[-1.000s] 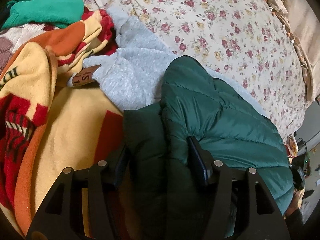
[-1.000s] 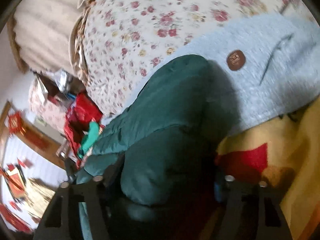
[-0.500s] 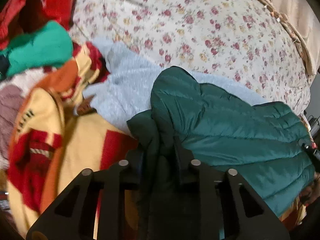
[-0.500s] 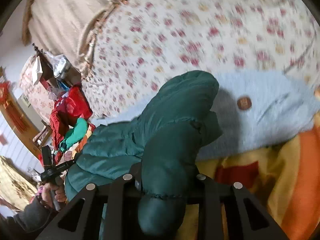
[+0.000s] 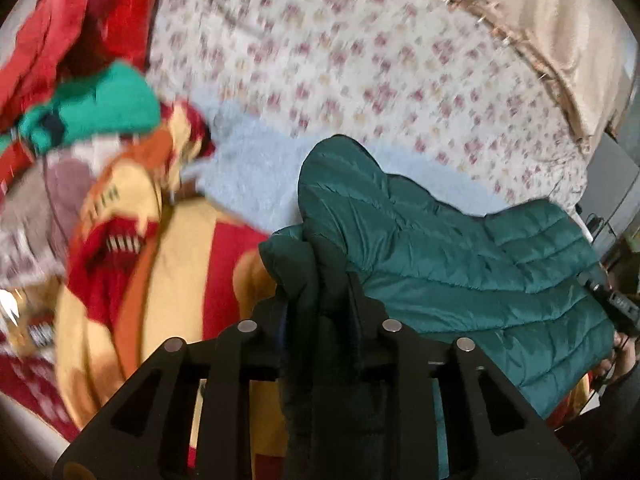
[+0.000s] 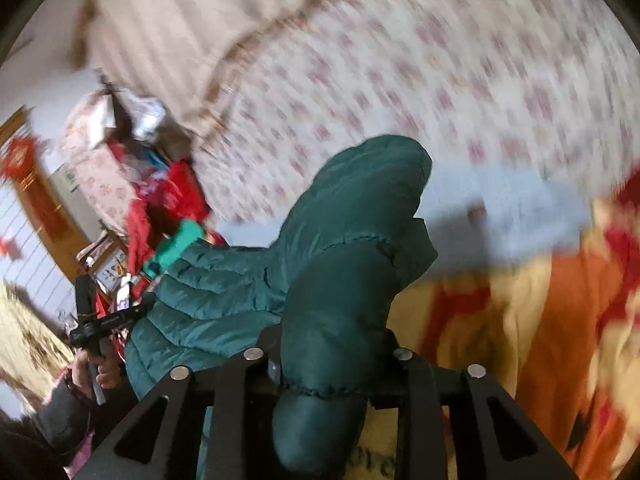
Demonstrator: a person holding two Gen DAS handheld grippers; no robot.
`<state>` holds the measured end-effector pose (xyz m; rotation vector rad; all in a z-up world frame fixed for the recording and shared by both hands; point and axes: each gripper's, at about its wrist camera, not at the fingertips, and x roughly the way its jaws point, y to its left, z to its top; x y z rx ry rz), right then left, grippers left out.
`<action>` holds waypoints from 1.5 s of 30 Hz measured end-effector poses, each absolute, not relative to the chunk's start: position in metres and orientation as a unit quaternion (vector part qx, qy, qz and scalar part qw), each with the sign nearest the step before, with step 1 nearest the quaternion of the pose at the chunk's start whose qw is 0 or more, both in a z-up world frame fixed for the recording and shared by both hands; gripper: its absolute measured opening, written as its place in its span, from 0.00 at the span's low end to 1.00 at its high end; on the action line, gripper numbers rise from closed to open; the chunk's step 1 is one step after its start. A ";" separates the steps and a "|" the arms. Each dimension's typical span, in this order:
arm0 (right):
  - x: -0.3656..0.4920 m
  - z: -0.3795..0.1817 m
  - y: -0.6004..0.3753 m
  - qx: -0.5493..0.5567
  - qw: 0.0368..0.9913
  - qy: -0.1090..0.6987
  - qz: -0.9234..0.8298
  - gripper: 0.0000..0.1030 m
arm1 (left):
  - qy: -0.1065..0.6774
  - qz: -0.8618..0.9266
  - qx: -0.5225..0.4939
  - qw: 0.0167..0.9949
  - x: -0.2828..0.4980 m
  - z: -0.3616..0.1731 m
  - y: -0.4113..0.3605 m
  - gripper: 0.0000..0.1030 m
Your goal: Fold large clothes
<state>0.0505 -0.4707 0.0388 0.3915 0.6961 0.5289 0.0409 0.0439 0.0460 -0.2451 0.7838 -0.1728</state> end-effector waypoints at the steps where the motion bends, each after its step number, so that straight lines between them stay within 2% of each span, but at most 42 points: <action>1: 0.061 0.018 -0.472 0.199 0.870 0.382 0.240 0.38 | 0.398 -0.076 -0.117 0.907 0.045 0.032 0.043 0.36; 2: 0.069 -0.001 -0.475 0.206 0.852 0.430 0.216 0.44 | 0.413 -0.067 -0.120 0.900 0.050 0.017 0.046 0.44; 3: 0.072 -0.013 -0.479 0.220 0.840 0.455 0.201 0.57 | 0.407 -0.065 -0.132 0.901 0.048 0.013 0.051 0.54; 7: 0.055 -0.001 -0.504 0.275 0.845 0.431 0.159 0.59 | 0.378 -0.057 -0.146 0.912 0.037 0.031 0.065 0.59; 11: 0.012 0.042 -0.519 0.273 0.894 0.348 0.067 0.59 | 0.329 -0.001 -0.107 0.938 0.021 0.060 0.067 0.61; 14: -0.008 0.078 -0.488 0.185 0.940 0.283 0.052 0.61 | 0.293 -0.015 -0.095 0.951 0.015 0.084 0.051 0.67; 16: -0.008 0.091 -0.459 0.133 0.956 0.253 0.066 0.63 | 0.288 -0.034 -0.077 0.954 0.017 0.090 0.028 0.75; 17: -0.004 0.094 -0.449 0.117 0.959 0.246 0.073 0.64 | 0.291 -0.039 -0.071 0.953 0.018 0.089 0.021 0.75; 18: 0.003 0.092 -0.437 0.102 0.960 0.248 0.079 0.70 | 0.296 -0.041 -0.061 0.952 0.024 0.085 0.010 0.75; 19: 0.014 0.087 -0.431 0.100 0.957 0.262 0.078 0.79 | 0.306 -0.037 -0.051 0.950 0.030 0.078 0.003 0.76; 21: 0.041 0.062 -0.423 0.107 0.941 0.318 0.054 0.81 | 0.360 -0.023 -0.034 0.932 0.053 0.050 -0.008 0.77; 23: 0.074 0.020 -0.413 0.093 0.897 0.430 0.036 0.84 | 0.426 -0.020 -0.040 0.903 0.072 0.011 -0.009 0.85; 24: 0.081 0.007 -0.409 0.084 0.889 0.448 0.037 0.95 | 0.427 -0.029 -0.076 0.901 0.073 0.003 -0.001 0.88; 25: 0.082 0.004 -0.407 0.081 0.896 0.436 0.036 1.00 | 0.425 -0.035 -0.108 0.898 0.074 0.001 0.007 0.89; 27: 0.086 0.004 -0.406 0.074 0.896 0.437 0.037 1.00 | 0.430 -0.043 -0.130 0.892 0.076 -0.001 0.014 0.89; 30: 0.087 0.005 -0.405 0.073 0.897 0.435 0.034 1.00 | 0.428 -0.041 -0.103 0.897 0.076 0.003 0.008 0.90; 32: 0.086 0.004 -0.403 0.069 0.897 0.437 0.027 1.00 | 0.429 -0.032 -0.084 0.899 0.077 0.005 0.003 0.93; 34: 0.085 0.005 -0.402 0.079 0.893 0.442 0.020 1.00 | 0.430 -0.016 -0.059 0.901 0.076 0.005 -0.002 1.00; 41: 0.084 0.003 -0.407 0.093 0.891 0.444 0.022 1.00 | 0.390 0.038 0.061 0.918 0.066 0.012 -0.029 1.00; 45: 0.081 0.006 -0.402 0.076 0.899 0.432 0.011 1.00 | 0.373 0.057 0.067 0.923 0.062 0.011 -0.028 1.00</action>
